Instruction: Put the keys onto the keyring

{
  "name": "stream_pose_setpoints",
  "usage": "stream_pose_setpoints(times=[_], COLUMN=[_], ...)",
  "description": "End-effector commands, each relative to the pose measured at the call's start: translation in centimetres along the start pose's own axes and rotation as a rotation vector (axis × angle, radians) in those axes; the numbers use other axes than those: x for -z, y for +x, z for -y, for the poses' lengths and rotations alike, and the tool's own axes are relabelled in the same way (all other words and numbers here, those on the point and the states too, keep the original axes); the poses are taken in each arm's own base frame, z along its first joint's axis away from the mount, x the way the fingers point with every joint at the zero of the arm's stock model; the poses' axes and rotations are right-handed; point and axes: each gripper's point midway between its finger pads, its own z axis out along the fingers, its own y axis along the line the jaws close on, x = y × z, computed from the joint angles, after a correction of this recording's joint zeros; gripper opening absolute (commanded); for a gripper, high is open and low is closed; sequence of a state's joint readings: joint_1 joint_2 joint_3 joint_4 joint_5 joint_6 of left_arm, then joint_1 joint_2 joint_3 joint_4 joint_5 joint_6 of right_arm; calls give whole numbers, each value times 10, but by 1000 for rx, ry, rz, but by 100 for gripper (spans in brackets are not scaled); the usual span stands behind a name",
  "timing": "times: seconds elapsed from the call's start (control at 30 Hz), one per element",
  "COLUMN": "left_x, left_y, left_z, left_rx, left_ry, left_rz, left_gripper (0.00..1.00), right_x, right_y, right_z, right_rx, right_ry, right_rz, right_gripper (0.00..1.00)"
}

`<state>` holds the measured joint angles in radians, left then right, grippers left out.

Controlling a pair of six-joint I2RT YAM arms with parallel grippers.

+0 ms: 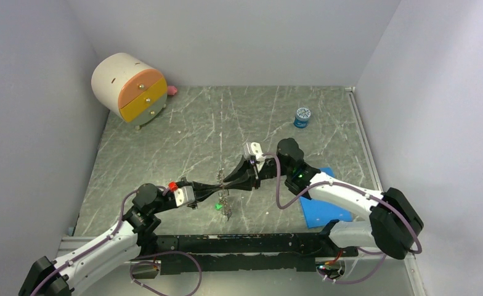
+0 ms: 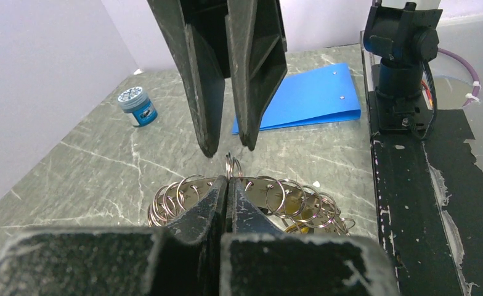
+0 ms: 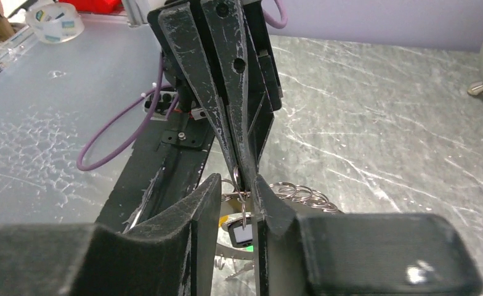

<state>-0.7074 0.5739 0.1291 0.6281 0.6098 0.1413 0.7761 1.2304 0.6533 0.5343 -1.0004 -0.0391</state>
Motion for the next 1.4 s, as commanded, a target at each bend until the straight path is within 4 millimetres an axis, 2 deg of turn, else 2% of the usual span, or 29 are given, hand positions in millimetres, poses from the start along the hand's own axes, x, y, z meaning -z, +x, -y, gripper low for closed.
stream_pose_setpoints(times=[0.0,0.27,0.4,0.47,0.53,0.67,0.77,0.87,0.97,1.07,1.13,1.27,1.37], left_x=[-5,-5,-5,-5,-4,-5,-5,-5,-4,-4,-4,-4,-4], left_y=[-35,-37,-37,-38,-39,-39,-39,-39,-40,-39,-40,-41,-41], left_z=[-4,-5,-5,-4,-5,-5,-5,-5,-5,-5,-4,-5,-5], left_rx=[-75,-81,-80,-79,-82,-81,-81,-81,-83,-82,-82,-84,-83], left_ry=[11,6,6,8,6,4,7,5,4,3,5,4,5], left_rz=[112,109,111,111,112,114,118,118,118,116,118,122,122], left_gripper=[2,3,3,3,3,3,3,2,3,2,2,3,3], right_x=[-7,-9,-10,-9,-9,-9,-9,-6,-2,0,0,-1,-3], right_y=[-25,-11,-6,-4,-4,0,2,1,-2,-4,-4,-3,-3], right_z=[1,-1,0,0,1,2,4,6,6,6,5,4,3], right_rx=[63,14,-1,-1,3,0,-9,4,28,40,37,20,12], right_ry=[-37,-53,-51,-44,-39,-34,-21,11,42,56,53,41,25], right_rz=[63,53,51,50,50,38,33,42,52,59,60,63,65], right_gripper=[27,32,44,46,45,28,28,43,48,43,35,34,29])
